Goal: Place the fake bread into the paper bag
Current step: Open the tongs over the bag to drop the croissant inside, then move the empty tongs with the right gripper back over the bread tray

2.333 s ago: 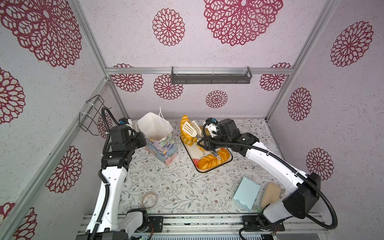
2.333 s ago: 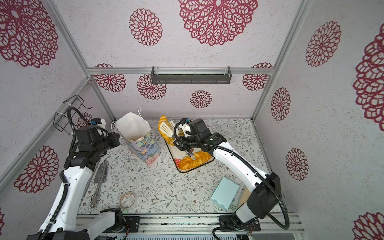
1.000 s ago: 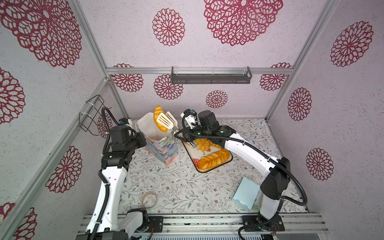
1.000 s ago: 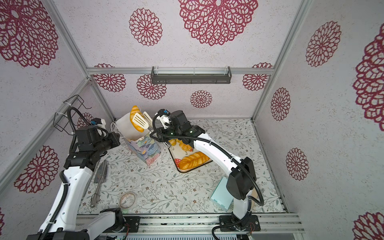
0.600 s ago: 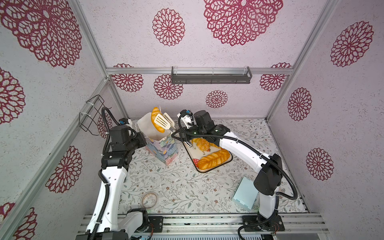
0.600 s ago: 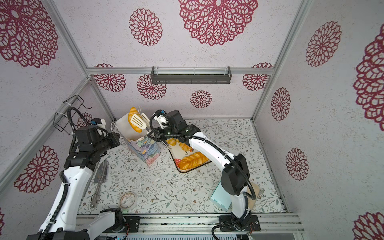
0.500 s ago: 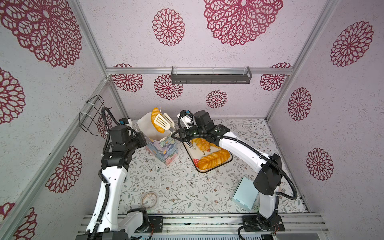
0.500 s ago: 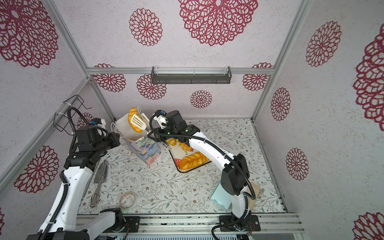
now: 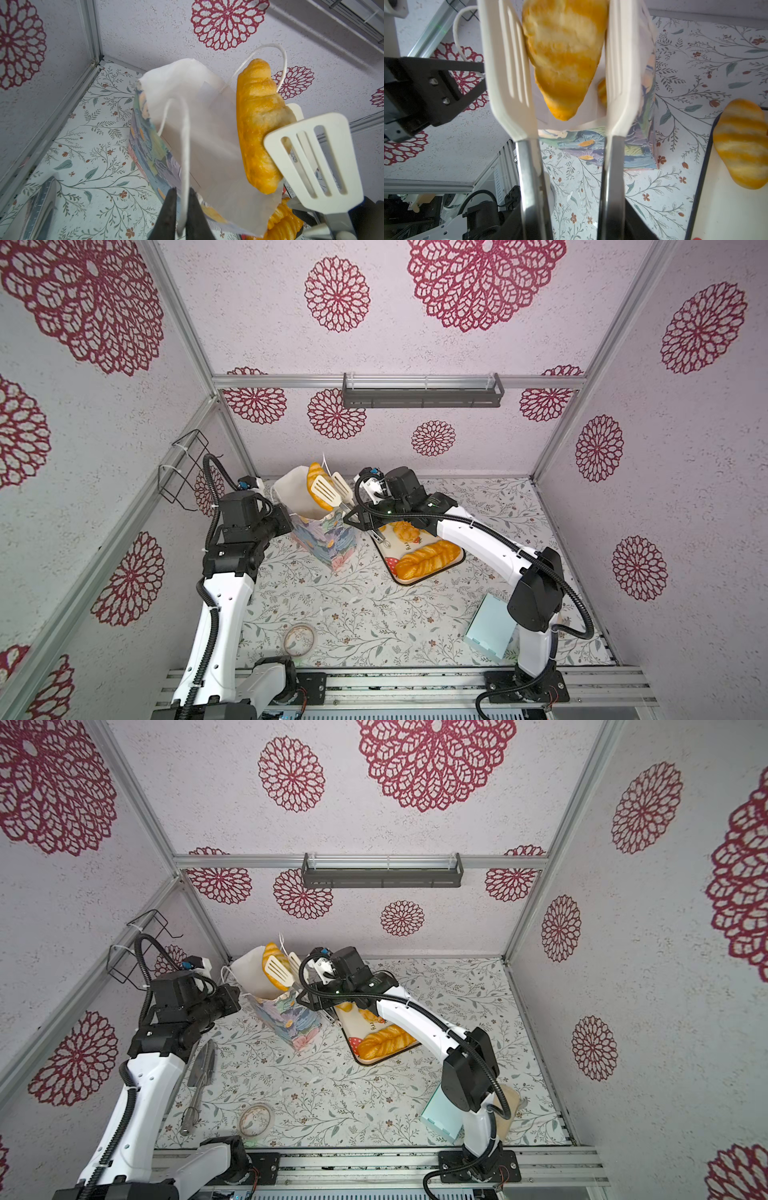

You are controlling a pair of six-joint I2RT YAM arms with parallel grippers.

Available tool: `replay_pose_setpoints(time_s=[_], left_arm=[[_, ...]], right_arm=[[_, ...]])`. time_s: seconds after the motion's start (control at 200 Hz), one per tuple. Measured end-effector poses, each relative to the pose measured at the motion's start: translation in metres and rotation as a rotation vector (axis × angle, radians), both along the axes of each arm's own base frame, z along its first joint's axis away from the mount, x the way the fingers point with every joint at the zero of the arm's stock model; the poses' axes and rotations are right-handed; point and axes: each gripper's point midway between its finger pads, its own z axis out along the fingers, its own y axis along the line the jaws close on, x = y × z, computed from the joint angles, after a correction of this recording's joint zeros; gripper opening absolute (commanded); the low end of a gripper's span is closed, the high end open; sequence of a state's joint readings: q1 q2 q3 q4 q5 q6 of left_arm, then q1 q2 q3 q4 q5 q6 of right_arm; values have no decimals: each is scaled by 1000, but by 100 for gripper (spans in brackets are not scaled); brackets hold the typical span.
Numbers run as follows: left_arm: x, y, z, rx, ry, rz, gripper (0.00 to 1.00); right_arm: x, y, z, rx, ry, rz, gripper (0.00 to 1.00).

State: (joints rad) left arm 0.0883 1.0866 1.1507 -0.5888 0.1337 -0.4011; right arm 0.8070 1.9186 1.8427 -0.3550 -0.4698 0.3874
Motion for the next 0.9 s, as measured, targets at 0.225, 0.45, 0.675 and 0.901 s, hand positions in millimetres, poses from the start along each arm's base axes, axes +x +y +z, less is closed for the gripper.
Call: replay_pose_setpoints(time_s=[0.225,0.45,0.675,0.901], left_arm=[[0,0,0,0,0,0,14],[0,0,0,0,0,0,13],[0,0,0,0,0,1,11],[0,2,0,5,1,8,11]], right_arm=[[-3,-5,3,-1,-4,-4,56],[-6,-9,11,5,-18,-12,55],[-8,-15,21,9,-37,-25,54],[-12,-26,41,9,-93,-41,54]])
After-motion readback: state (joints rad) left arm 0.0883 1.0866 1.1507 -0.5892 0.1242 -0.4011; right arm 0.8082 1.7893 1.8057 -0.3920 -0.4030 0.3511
